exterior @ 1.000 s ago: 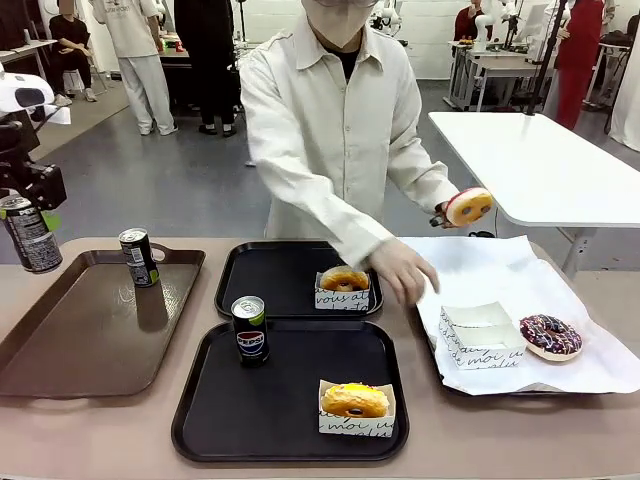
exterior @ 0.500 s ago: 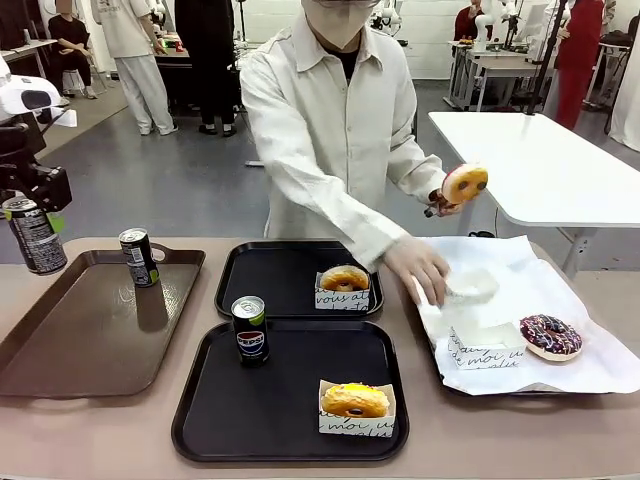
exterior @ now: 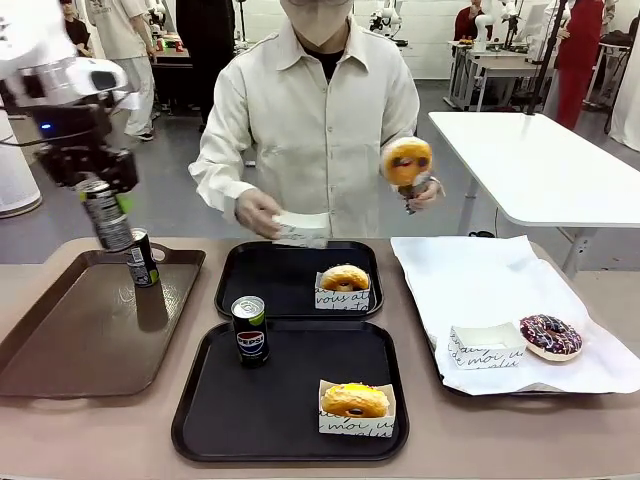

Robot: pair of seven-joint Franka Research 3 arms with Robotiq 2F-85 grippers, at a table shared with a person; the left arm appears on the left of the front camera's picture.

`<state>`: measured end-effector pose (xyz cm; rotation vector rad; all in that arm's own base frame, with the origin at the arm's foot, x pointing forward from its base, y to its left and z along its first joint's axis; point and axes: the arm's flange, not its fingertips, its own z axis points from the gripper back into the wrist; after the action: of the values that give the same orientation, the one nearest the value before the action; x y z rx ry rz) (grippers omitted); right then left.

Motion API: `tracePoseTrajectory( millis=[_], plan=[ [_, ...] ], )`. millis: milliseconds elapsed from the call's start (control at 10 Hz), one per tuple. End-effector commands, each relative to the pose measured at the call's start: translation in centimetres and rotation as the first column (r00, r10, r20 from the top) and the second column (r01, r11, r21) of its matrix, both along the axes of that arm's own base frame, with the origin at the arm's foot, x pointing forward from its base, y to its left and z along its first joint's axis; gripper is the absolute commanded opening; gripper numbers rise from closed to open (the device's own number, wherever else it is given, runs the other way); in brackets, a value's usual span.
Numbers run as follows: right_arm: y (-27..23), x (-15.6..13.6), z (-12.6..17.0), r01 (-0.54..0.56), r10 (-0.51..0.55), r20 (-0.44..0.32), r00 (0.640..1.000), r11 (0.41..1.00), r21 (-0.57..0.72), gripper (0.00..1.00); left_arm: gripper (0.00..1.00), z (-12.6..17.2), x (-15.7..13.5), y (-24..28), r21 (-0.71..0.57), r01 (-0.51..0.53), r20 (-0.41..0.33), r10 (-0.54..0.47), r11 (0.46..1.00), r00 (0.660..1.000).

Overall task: Set up donuts and drinks on trays.
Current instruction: Pick up one Pepsi coke from the Handle tray and place it on the Flat Tray without a Pepsi coke.

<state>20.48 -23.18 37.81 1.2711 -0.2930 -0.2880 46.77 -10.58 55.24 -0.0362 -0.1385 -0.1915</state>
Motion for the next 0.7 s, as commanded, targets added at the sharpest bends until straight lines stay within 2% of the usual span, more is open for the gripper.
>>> tracePoseTrajectory(
  millis=[0, 300, 600],
  plan=[
    [0.0, 0.0, 0.0, -0.001, 0.001, 0.015, 1.0, 1.0, 0.006, 1.0, 0.58, 0.6, 3.4, -2.9, -0.007, 0.03, -0.034, -0.03, 1.0, 0.999],
    [0.0, 0.0, 0.0, -0.001, 0.001, 0.015, 1.0, 1.0, 0.006, 1.0, 0.58, -0.5, 5.9, -7.9, -0.016, 0.107, -0.051, -0.108, 0.994, 0.993],
    [0.0, 0.0, 0.0, -0.001, 0.001, 0.015, 1.0, 1.0, 0.006, 1.0, 0.58, -3.2, 7.4, -12.3, -0.029, 0.179, -0.075, -0.18, 0.983, 0.981]
  ],
)
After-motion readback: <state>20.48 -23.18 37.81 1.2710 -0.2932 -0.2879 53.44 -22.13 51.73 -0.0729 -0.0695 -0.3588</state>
